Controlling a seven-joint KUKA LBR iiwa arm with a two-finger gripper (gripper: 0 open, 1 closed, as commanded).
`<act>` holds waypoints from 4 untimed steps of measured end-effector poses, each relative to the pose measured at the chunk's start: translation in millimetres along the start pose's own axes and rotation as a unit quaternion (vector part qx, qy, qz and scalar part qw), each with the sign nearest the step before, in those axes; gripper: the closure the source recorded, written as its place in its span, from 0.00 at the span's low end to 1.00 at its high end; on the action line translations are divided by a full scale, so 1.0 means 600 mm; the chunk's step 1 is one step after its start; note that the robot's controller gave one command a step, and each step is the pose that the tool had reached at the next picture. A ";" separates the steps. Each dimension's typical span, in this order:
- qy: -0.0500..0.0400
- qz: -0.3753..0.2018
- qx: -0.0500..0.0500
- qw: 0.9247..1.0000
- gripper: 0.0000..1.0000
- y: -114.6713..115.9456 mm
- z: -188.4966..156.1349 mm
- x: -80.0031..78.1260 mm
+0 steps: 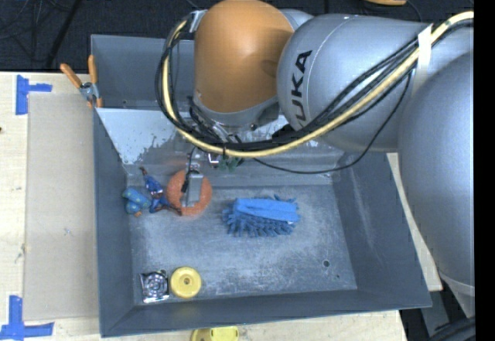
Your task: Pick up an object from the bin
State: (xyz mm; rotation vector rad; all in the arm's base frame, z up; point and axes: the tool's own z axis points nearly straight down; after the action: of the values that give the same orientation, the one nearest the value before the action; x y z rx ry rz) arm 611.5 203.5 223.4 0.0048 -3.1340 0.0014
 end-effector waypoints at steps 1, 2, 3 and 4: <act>-0.004 0.002 -0.001 1.000 0.00 -0.002 -0.008 -0.003; -0.006 -0.040 -0.001 0.999 0.00 -0.024 0.061 -0.003; -0.005 -0.138 0.000 0.990 0.00 -0.037 0.146 0.001; -0.003 -0.099 0.000 0.995 0.00 -0.047 0.194 -0.007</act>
Offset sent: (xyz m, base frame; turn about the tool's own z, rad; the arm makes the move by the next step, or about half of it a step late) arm 0.0007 -0.0371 -0.1004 -0.1892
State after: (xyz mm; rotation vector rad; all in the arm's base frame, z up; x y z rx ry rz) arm 615.1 175.3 107.1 0.3162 -3.1246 -0.0012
